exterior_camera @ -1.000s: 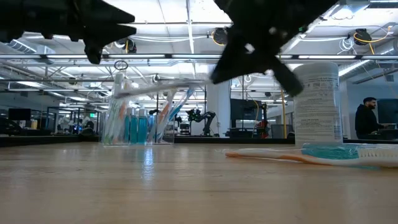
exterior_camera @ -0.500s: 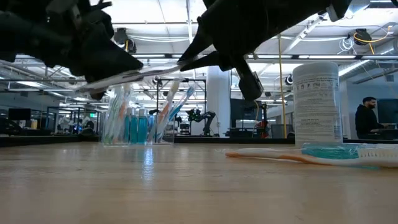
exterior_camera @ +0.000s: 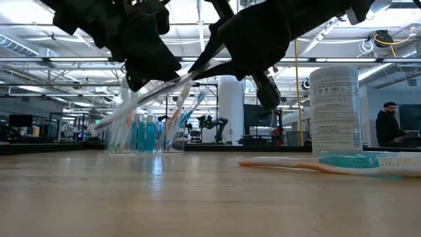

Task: Pick & Place toothbrushing station
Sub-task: Put the purple toothbrush into the transparent organizer

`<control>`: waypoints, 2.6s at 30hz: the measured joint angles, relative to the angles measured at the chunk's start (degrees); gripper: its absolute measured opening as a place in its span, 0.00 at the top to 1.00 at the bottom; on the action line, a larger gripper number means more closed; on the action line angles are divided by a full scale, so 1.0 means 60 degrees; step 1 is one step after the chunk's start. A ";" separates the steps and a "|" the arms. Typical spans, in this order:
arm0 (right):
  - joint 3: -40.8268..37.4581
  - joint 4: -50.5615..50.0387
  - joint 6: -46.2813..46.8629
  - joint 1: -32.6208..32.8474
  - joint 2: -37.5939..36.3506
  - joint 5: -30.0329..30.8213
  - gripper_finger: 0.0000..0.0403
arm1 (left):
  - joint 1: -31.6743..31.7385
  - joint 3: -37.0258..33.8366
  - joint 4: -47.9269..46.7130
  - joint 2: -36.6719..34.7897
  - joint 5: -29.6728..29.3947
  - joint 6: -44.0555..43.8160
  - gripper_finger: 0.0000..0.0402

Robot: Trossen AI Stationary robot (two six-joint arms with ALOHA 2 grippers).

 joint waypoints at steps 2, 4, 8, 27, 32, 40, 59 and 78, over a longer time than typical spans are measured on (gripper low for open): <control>0.0000 -0.0039 0.0034 -0.0005 -0.0012 -0.0001 0.93 | 0.0068 0.0155 0.0013 0.0043 0.0390 0.0493 0.70; 0.0000 -0.0040 0.0035 -0.0030 -0.0033 -0.0005 0.93 | 0.0142 0.0216 0.0009 0.0092 0.0526 0.0738 0.70; 0.0000 -0.0033 -0.0136 -0.0051 -0.0022 -0.0001 0.93 | 0.0367 0.0226 -0.0193 0.0229 0.0443 0.0575 0.70; -0.0495 0.0136 0.0355 -0.0209 -0.0033 0.0011 0.92 | 0.0659 0.0202 -0.0299 0.0111 -0.0323 0.1343 0.70; -0.0495 0.0866 0.0298 -0.0330 -0.0033 0.0006 0.92 | 0.0790 0.0202 -0.0544 0.0199 -0.0131 0.1090 0.70; -0.0499 0.1144 0.0082 -0.0543 -0.0025 -0.0030 0.92 | 0.0911 0.0202 -0.0537 0.0223 -0.0131 0.1492 0.72; -0.0499 0.1007 0.1812 -0.0573 -0.0025 0.0007 0.92 | 0.0947 0.0216 -0.0500 0.0223 -0.0491 0.1339 0.97; -0.0495 0.0771 0.4626 0.0194 -0.0151 0.1973 0.69 | 0.1446 0.0209 -0.0400 0.0231 -0.1571 0.0737 0.95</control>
